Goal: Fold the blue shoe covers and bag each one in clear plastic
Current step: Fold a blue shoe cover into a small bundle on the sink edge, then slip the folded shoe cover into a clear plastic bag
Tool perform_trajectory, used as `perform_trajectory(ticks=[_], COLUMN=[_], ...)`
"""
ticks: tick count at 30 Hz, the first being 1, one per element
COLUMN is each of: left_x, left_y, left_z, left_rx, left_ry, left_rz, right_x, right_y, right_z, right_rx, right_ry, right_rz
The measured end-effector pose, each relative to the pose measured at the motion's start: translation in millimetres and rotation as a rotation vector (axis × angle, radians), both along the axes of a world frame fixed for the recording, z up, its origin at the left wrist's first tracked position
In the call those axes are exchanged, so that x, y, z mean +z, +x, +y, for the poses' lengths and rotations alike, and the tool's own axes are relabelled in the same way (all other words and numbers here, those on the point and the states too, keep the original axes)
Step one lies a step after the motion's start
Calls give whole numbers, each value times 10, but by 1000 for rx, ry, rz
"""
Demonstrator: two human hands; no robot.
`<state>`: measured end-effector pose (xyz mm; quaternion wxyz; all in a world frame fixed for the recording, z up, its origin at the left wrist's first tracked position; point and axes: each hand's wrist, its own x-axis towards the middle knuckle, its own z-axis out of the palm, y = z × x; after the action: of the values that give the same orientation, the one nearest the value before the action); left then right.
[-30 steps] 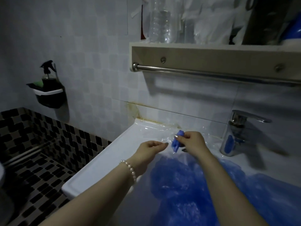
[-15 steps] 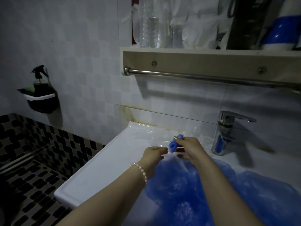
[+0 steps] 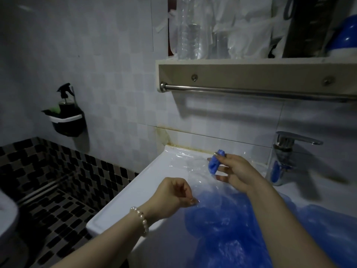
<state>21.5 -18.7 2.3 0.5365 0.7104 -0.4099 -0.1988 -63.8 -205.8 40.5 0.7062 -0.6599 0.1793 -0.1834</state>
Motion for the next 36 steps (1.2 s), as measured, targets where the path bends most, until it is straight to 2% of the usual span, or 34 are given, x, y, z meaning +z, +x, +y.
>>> perform_trajectory(ticks=[2, 4, 8, 11, 14, 16, 18, 20, 22, 26, 29, 33, 36], left_x=[23, 31, -28, -65, -46, 8, 118, 247, 334, 435, 520, 494, 422], left_y=[-13, -4, 51, 88, 139, 208, 326, 475, 599, 655, 561, 509, 521], left_z=[76, 157, 308, 365, 409, 462, 543, 629, 683, 622, 559, 526, 534], left_rx=[-4, -5, -9, 47, 84, -11, -172, -344, -477, -632, -811, -623, -480], left_ry=[27, 24, -11, -30, 64, 154, 196, 117, 35, 94, 136, 170, 239], left_rz=[-102, -130, -49, -35, -32, 39, 130, 317, 434, 300, 196, 37, -52], right_x=[0, 40, 204, 285, 304, 314, 334, 358, 363, 302, 225, 186, 180], right_y=[-16, -42, -112, -134, -120, -112, -122, -139, -133, -98, -50, -17, -15], right_z=[38, 102, 226, 318, 421, 522, 636, 744, 841, 954, 947, 905, 901], right_rx=[79, 133, 206, 225, 188, 218, 283, 336, 366, 391, 346, 297, 292], right_ry=[-24, -198, -617, -781, -959, -1044, -1033, -1026, -1105, -1266, -1264, -1216, -1213], right_rz=[-90, -135, -68, -43, 0, 7, 8, -11, -62, -200, -257, -280, -160])
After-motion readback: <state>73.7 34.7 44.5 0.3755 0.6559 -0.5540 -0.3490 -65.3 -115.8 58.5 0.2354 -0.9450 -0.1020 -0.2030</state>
